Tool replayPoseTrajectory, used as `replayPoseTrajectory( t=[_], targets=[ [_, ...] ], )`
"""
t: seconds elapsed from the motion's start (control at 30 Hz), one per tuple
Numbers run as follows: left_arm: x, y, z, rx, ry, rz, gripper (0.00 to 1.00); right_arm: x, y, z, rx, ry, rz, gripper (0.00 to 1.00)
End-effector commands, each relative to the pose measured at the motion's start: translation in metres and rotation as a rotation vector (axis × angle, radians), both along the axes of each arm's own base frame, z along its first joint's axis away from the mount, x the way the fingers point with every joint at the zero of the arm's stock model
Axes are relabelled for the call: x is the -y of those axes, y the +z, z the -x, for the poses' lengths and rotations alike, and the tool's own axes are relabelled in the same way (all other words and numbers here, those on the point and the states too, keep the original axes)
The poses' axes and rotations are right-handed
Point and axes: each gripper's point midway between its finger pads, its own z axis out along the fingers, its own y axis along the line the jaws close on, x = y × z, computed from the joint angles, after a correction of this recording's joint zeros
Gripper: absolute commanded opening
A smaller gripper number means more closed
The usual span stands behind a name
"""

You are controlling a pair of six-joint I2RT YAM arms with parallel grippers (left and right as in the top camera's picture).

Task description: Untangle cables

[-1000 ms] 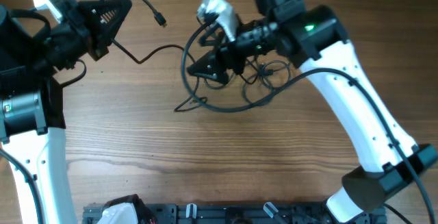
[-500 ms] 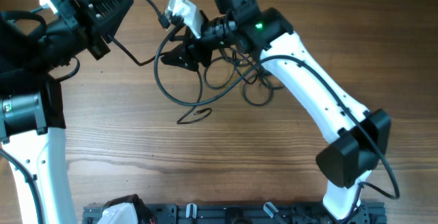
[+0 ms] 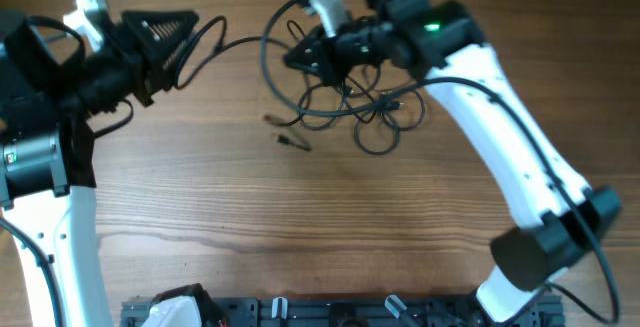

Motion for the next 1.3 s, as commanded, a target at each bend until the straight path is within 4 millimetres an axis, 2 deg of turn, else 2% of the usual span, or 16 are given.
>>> replayPoseTrajectory(
  t=[0.0,0.1,0.2,0.3,0.37,0.57,0.7,0.83,0.9,0.93,1.03,1.1,1.27],
  targets=[
    [-0.044,-0.045,-0.011,-0.035,0.21,-0.329,0.65,0.052,0.021,-0.014,0.031,-0.269,0.098,0.04],
    [-0.063,-0.073,-0.002,-0.133,0.264,-0.463,0.68,0.086,0.043,-0.021,0.081,-0.381,0.098,0.04],
    [-0.067,-0.095,0.013,-0.187,0.209,-0.579,0.68,0.126,0.069,-0.026,0.11,-0.494,0.058,0.04],
    [-0.076,-0.111,0.026,-0.246,0.19,-0.675,0.68,0.163,0.083,-0.031,0.116,-0.6,0.037,0.04],
    [-0.091,-0.125,0.04,-0.333,0.216,-0.765,0.68,0.219,0.092,-0.04,0.119,-0.748,0.029,0.04],
    [-0.088,-0.127,0.042,-0.344,0.204,-0.76,0.67,0.308,0.101,-0.061,0.168,-0.967,0.02,0.04],
    [-0.066,-0.127,0.042,-0.319,0.132,-0.771,0.67,0.364,0.111,-0.072,0.23,-1.1,0.014,0.04],
    [-0.035,-0.126,0.041,-0.268,0.04,-0.785,0.66,0.424,0.093,-0.087,0.233,-1.261,0.086,0.04],
    [-0.018,-0.125,0.042,-0.24,-0.011,-0.792,0.65,0.457,0.073,-0.096,0.203,-1.339,0.131,0.04],
    [-0.007,-0.124,0.043,-0.22,-0.045,-0.796,0.65,0.48,0.054,-0.102,0.161,-1.387,0.145,0.04],
    [0.014,-0.123,0.046,-0.18,-0.109,-0.803,0.65,0.522,0.021,-0.109,0.062,-1.495,0.11,0.04],
    [0.03,-0.121,0.047,-0.146,-0.153,-0.807,0.65,0.553,-0.008,-0.108,-0.031,-1.586,0.084,0.04],
    [0.057,-0.119,0.043,-0.088,-0.211,-0.804,0.67,0.613,-0.064,-0.087,-0.214,-1.792,0.08,0.04]
  ],
)
